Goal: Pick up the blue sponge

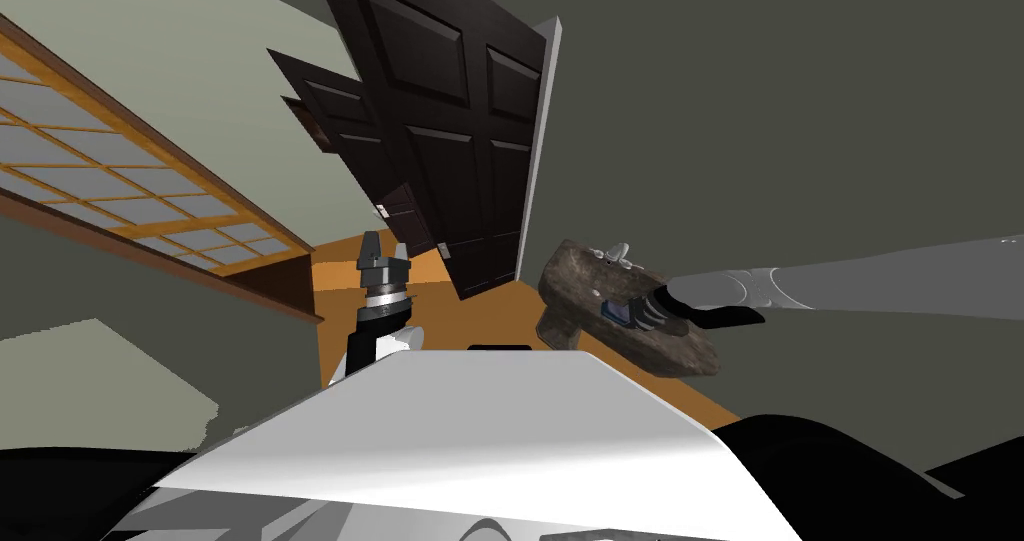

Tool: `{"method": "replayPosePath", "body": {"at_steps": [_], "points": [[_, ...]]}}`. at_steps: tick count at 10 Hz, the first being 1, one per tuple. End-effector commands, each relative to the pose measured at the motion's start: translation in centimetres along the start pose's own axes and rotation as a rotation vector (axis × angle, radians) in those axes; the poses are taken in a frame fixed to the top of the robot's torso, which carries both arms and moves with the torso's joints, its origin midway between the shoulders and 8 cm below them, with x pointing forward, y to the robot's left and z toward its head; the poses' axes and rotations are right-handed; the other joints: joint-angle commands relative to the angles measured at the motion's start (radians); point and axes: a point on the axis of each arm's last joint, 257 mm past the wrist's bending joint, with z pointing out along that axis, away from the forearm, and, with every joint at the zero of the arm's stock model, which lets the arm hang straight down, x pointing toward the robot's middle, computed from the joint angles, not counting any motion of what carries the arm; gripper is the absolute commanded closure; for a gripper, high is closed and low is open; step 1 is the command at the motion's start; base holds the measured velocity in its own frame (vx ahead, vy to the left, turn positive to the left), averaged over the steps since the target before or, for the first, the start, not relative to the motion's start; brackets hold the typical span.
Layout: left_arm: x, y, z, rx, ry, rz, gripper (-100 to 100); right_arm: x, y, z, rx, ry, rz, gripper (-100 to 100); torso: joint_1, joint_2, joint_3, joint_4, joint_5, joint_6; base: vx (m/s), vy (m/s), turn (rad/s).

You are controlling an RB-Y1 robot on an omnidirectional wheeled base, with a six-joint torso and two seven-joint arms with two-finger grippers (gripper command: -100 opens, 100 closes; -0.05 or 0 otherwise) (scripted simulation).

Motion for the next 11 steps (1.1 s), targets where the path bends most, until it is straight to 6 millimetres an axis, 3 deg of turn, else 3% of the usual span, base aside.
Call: {"method": "replayPosePath", "body": {"at_steps": [1,11], "points": [[0.0,0.0,0.0,0.0,0.0,0.0,0,-0.2,-0.7,-0.4,0.001,-0.004,-0.021,100,0.0,0.0,0.0,0.0,0.0,0.0,0.042,0.061,-0.182],[0.0,0.0,0.0,0.0,0.0,0.0,0,-0.8,-2.7,-1.4,0.005,-0.028,-0.114,100,0.002,0.001,0.001,0.0,0.001,-0.001,0.028,0.042,-0.099]]}}
